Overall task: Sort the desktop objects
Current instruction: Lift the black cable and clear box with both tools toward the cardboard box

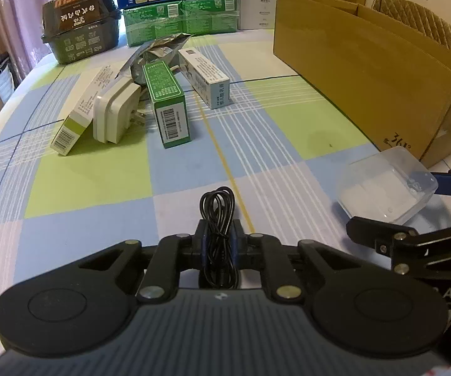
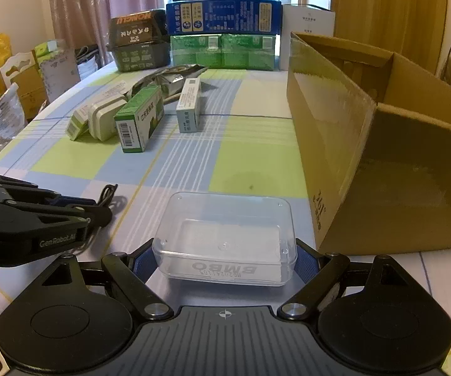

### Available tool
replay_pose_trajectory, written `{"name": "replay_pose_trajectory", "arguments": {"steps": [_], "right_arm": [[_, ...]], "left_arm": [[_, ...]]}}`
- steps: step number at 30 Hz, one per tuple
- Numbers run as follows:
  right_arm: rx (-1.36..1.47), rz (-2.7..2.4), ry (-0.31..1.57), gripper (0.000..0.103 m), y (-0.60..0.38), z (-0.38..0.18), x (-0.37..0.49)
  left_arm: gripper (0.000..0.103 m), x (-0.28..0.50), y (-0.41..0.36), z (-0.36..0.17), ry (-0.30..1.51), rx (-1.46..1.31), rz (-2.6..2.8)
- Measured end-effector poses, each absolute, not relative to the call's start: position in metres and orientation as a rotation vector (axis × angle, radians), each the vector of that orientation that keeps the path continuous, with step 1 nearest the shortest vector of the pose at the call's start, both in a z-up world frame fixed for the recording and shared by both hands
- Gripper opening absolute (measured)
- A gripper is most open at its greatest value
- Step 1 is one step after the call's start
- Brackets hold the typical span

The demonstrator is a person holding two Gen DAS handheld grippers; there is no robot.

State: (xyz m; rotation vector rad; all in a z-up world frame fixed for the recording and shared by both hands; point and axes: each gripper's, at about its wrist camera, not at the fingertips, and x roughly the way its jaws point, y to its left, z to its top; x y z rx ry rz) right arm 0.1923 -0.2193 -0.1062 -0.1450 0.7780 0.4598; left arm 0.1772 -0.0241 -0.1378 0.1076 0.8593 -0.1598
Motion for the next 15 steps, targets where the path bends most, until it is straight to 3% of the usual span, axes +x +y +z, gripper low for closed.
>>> {"name": "replay_pose_trajectory", "arguments": {"steps": [15], "right_arm": [[-0.123, 0.481, 0.701, 0.084, -0.219, -0.072, 0.176]], "left_arm": [[0.009, 0.159, -0.022, -0.092, 0.804, 0.058, -0.147]]}}
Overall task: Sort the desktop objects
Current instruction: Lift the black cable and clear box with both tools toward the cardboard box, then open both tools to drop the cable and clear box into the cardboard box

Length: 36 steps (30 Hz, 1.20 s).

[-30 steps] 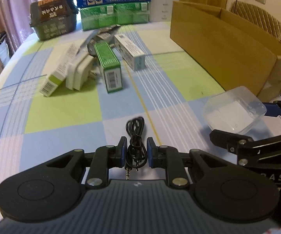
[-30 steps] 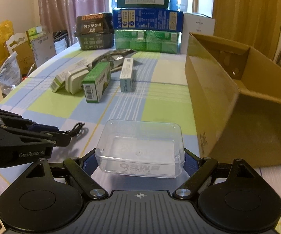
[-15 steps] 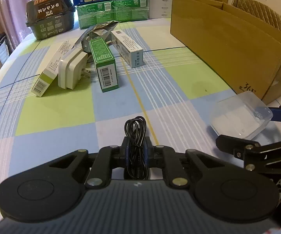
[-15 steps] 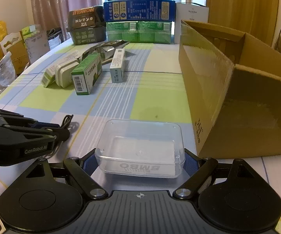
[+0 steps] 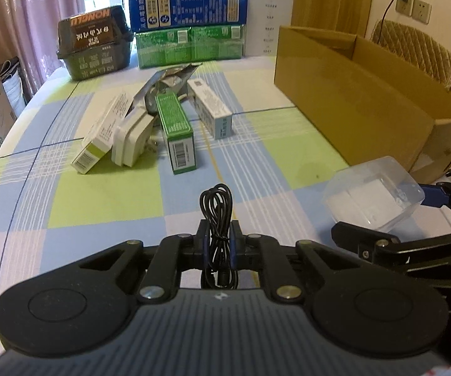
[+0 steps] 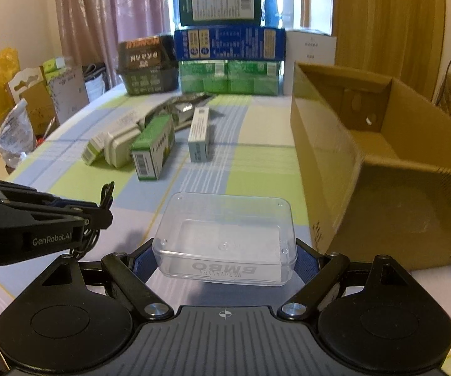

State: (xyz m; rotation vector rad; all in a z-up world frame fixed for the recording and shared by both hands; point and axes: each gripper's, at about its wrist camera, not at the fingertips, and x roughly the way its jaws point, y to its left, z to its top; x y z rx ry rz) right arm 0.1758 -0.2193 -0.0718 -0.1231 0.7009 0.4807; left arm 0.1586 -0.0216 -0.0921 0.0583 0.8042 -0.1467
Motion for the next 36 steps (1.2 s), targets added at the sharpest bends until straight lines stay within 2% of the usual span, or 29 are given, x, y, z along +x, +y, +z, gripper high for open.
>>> {"name": "replay_pose_trajectory", "arguments": {"steps": [12, 21, 28, 36], "right_arm": [[-0.115, 0.463, 0.559, 0.084, -0.239, -0.016, 0.153], [-0.080, 0.355, 0.467, 0.084, -0.296, 0.029, 0.173], [-0.038, 0.255, 0.482, 0.084, -0.355, 0.039, 0.213], [-0.021, 0.227, 0.523, 0.084, -0.393, 0.026, 0.248]], "left_arm": [[0.009, 0.138, -0.043, -0.031, 0.711, 0.060, -0.196], [0.009, 0.150, -0.102, 0.019, 0.638, 0.057, -0.328], [0.009, 0.177, -0.161, 0.031, 0.618, 0.062, -0.430], [0.009, 0.216, -0.209, 0.015, 0.647, 0.082, -0.488]]}}
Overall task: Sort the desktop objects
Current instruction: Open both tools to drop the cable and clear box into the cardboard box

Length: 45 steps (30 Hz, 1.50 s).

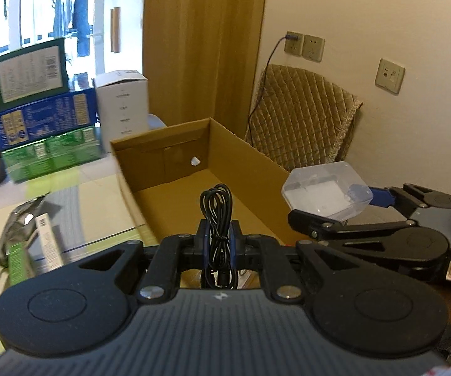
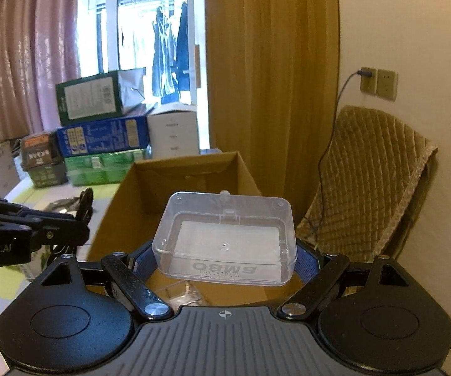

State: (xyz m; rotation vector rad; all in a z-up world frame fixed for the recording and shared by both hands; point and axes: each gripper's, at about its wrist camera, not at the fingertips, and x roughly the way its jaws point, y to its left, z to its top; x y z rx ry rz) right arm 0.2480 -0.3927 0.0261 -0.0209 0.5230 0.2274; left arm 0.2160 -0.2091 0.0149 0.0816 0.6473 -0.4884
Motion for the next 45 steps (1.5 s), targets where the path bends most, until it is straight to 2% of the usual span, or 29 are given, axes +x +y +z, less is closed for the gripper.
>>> {"name": "replay_pose_trajectory", "arguments": {"steps": [12, 14, 28, 30, 32, 39, 45], "right_arm": [[-0.007, 0.231, 0.560, 0.084, -0.404, 0.005, 0.272], [-0.008, 0.233, 0.565, 0.084, -0.401, 0.003, 0.273], [0.024, 0.294, 0.591, 0.084, -0.386, 0.001, 0.284], [0.034, 0.303, 0.595, 0.089, -0.385, 0.001, 0.284], [0.032, 0.293, 0.579, 0.095, -0.384, 0.002, 0.281], [0.022, 0.277, 0.561, 0.097, -0.385, 0.010, 0.249], [0.014, 0.298, 0.547, 0.100, -0.374, 0.015, 0.206]], "left_arm": [[0.009, 0.254, -0.219, -0.017, 0.716, 0.050, -0.491], [0.016, 0.255, -0.215, -0.019, 0.717, 0.041, -0.480], [0.022, 0.232, -0.165, -0.002, 0.664, -0.026, -0.384], [0.025, 0.229, -0.159, -0.001, 0.664, -0.034, -0.373], [0.031, 0.226, -0.153, 0.000, 0.666, -0.040, -0.363], [0.043, 0.205, -0.131, 0.002, 0.673, -0.054, -0.319], [0.060, 0.180, -0.114, 0.003, 0.680, -0.068, -0.293]]}}
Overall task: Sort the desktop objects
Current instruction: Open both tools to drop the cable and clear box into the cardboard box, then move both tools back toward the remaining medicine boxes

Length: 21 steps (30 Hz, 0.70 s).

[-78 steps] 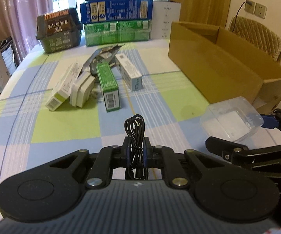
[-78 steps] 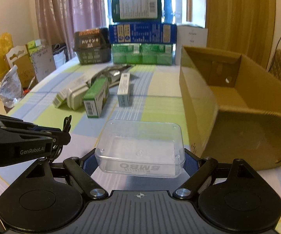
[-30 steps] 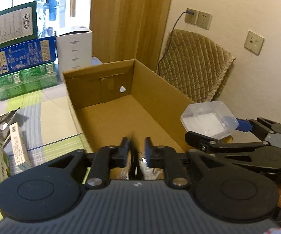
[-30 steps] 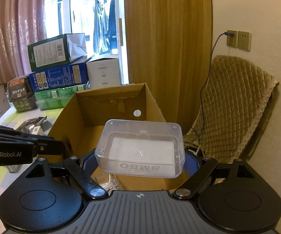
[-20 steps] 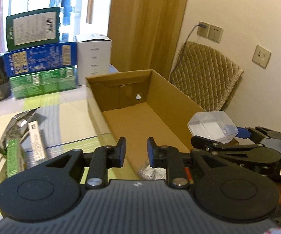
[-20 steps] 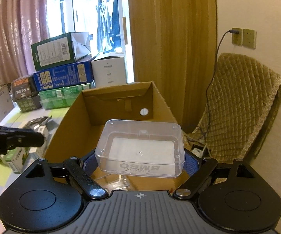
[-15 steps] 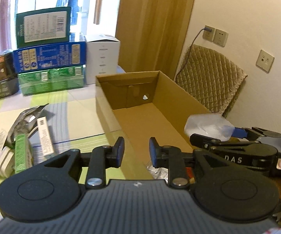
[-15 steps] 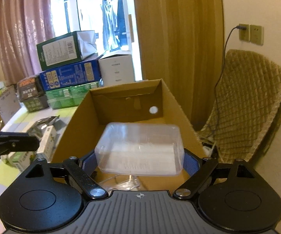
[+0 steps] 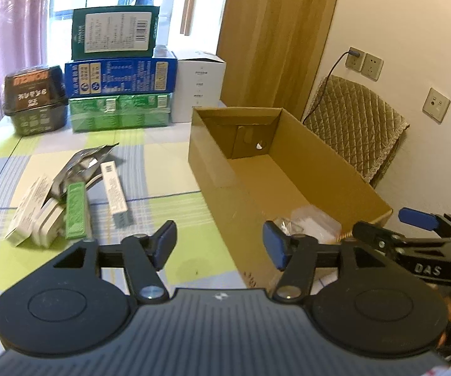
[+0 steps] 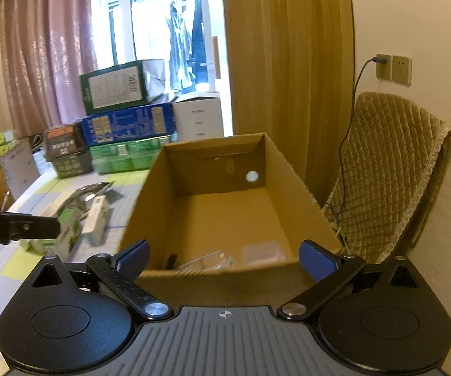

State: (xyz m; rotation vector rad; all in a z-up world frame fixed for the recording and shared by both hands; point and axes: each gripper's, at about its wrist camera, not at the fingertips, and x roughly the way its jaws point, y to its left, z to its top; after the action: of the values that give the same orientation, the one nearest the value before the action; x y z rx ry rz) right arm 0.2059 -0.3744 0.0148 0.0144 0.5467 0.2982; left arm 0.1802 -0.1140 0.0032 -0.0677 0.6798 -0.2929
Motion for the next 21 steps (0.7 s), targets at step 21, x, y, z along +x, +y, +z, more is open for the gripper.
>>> {"name": "replay_pose_trajectory", "arguments": {"steps": [21], "right_arm": [[0.045, 0.446, 0.587, 0.101, -0.304, 0.026, 0.133]], "left_arm": [[0.099, 0.090, -0.015, 0.010, 0.651, -0.086, -0.091]]}}
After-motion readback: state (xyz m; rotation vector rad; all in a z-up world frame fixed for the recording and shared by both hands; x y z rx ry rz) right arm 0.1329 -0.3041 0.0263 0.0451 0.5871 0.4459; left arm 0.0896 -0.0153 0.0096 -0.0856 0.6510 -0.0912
